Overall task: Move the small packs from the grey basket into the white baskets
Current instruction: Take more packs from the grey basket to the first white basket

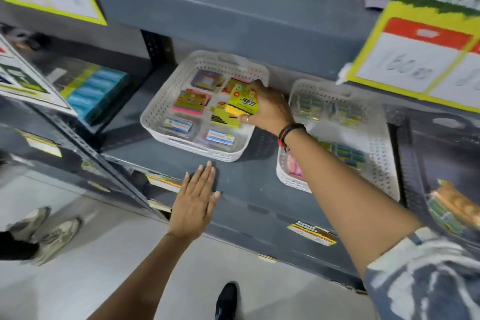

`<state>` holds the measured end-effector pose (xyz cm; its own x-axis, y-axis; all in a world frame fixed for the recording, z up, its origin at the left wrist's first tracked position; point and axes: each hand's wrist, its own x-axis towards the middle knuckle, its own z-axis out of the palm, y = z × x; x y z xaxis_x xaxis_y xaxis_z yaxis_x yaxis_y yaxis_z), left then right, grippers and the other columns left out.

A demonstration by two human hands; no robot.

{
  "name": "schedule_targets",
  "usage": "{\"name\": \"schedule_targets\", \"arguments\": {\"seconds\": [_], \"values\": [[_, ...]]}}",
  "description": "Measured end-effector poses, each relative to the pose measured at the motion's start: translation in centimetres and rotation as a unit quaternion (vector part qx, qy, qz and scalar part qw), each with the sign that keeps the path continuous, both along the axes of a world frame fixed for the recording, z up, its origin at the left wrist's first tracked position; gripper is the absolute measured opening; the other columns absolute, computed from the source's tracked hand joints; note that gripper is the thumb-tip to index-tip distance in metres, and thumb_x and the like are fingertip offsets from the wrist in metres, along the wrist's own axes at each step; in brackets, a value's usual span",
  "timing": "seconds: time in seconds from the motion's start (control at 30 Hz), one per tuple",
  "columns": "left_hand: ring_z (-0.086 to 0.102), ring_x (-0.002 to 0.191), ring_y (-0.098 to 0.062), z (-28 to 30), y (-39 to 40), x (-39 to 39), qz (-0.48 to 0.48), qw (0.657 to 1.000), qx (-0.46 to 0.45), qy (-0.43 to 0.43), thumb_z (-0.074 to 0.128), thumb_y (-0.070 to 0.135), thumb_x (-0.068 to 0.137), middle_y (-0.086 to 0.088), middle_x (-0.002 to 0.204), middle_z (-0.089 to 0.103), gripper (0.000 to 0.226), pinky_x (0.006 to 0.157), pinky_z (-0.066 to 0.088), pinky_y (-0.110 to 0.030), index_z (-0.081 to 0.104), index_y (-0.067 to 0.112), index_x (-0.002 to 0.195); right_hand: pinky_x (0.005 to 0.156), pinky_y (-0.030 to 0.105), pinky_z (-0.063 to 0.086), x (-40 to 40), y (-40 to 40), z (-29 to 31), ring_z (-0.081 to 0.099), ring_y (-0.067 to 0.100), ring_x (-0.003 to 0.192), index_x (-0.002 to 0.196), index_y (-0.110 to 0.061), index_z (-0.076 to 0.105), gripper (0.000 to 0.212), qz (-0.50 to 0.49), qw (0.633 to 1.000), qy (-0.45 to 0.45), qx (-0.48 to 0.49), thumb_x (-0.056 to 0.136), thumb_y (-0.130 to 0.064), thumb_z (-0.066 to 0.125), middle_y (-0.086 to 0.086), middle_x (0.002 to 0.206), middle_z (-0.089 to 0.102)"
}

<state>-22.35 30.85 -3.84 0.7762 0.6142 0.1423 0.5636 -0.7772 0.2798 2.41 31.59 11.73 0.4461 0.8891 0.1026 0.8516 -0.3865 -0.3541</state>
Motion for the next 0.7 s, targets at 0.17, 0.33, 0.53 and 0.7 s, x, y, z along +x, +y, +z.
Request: {"name": "schedule_targets", "arguments": {"seconds": [0.17, 0.33, 0.53, 0.7], "values": [[0.012, 0.146, -0.015, 0.0, 0.2, -0.3, -0.011, 1.0, -0.002, 0.004, 0.022, 0.041, 0.1, -0.002, 0.158, 0.02, 0.058, 0.117, 0.008, -0.038, 0.021, 0.011, 0.149, 0.094, 0.039, 0.047, -0.4, 4.5, -2.1, 0.054, 0.034, 0.12, 0.136, -0.016, 0.039, 0.077, 0.027, 0.996, 0.018, -0.086, 0.07, -0.034, 0.076, 0.017, 0.132, 0.056], [0.012, 0.146, -0.015, 0.2, 0.1, -0.3, -0.014, 1.0, -0.004, 0.017, 0.016, 0.047, 0.1, -0.002, 0.158, 0.017, 0.061, 0.116, 0.011, -0.039, 0.019, 0.011, 0.149, 0.098, 0.041, 0.047, -0.6, 6.7, -4.2, 0.054, 0.035, 0.121, 0.14, -0.017, 0.034, 0.085, 0.024, 0.992, 0.028, -0.123, 0.069, -0.035, 0.078, 0.017, 0.136, 0.053], [0.012, 0.146, -0.015, 0.2, 0.2, -0.5, -0.02, 1.0, -0.008, 0.015, 0.018, 0.047, 0.1, -0.002, 0.158, 0.018, 0.061, 0.115, 0.013, -0.039, 0.017, 0.012, 0.15, 0.101, 0.04, 0.045, -0.5, 7.4, -5.4, 0.05, 0.032, 0.126, 0.141, -0.02, 0.034, 0.086, 0.025, 0.987, 0.044, -0.151, 0.069, -0.035, 0.079, 0.011, 0.14, 0.05], [0.01, 0.146, -0.015, 0.1, 0.3, -0.5, -0.026, 0.999, 0.003, 0.022, 0.022, 0.046, 0.1, -0.001, 0.158, 0.016, 0.06, 0.115, 0.011, -0.039, 0.016, 0.013, 0.15, 0.101, 0.041, 0.048, -0.3, 6.0, -4.5, 0.053, 0.027, 0.125, 0.136, -0.027, 0.046, 0.081, 0.026, 0.994, 0.063, -0.087, 0.064, -0.046, 0.079, 0.004, 0.139, 0.054]]}}
